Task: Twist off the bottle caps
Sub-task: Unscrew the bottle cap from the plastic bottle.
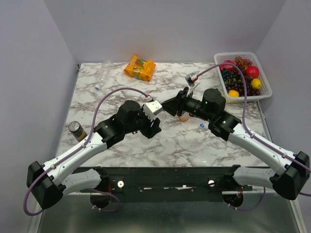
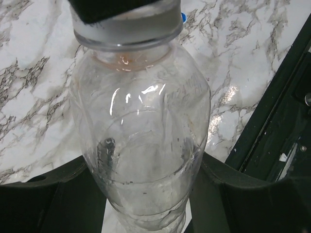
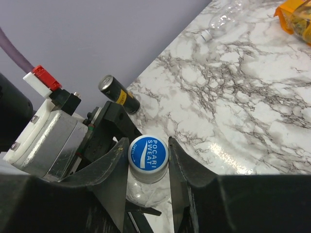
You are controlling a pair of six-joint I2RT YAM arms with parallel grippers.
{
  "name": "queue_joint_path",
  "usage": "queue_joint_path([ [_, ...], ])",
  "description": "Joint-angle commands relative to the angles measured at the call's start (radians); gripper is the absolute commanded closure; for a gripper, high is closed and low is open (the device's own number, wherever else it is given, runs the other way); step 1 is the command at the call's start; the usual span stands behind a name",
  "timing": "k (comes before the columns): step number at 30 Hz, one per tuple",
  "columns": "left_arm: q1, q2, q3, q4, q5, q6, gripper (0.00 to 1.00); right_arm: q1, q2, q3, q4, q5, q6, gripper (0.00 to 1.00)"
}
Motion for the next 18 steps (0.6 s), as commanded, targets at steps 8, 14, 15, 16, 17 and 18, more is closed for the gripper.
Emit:
queue_joint_path([
  [8,0.004,-0.016,0.017,0.064,0.525,0.054,0.67,-0.084,-0.027,0.012,0.03,-0.534,-0.124,0.73],
  [14,0.017,-0.006,0.012,0.099,0.705,0.031,0.67,-0.116,-0.053,0.007,0.04,-0.763,-0.175,0.73],
  [15,0.018,-0.006,0.011,0.112,0.755,0.025,0.67,-0.119,-0.06,0.005,0.042,-0.788,-0.182,0.72],
  [16,0.023,-0.007,0.006,0.135,0.786,0.02,0.67,-0.124,-0.065,0.004,0.042,-0.809,-0.189,0.72],
  [17,0.026,-0.006,0.002,0.147,0.814,-0.007,0.68,-0.128,-0.066,-0.002,0.045,-0.834,-0.198,0.73],
  [18,0.027,-0.006,-0.002,0.158,0.837,-0.016,0.68,-0.132,-0.07,-0.005,0.045,-0.842,-0.199,0.72],
])
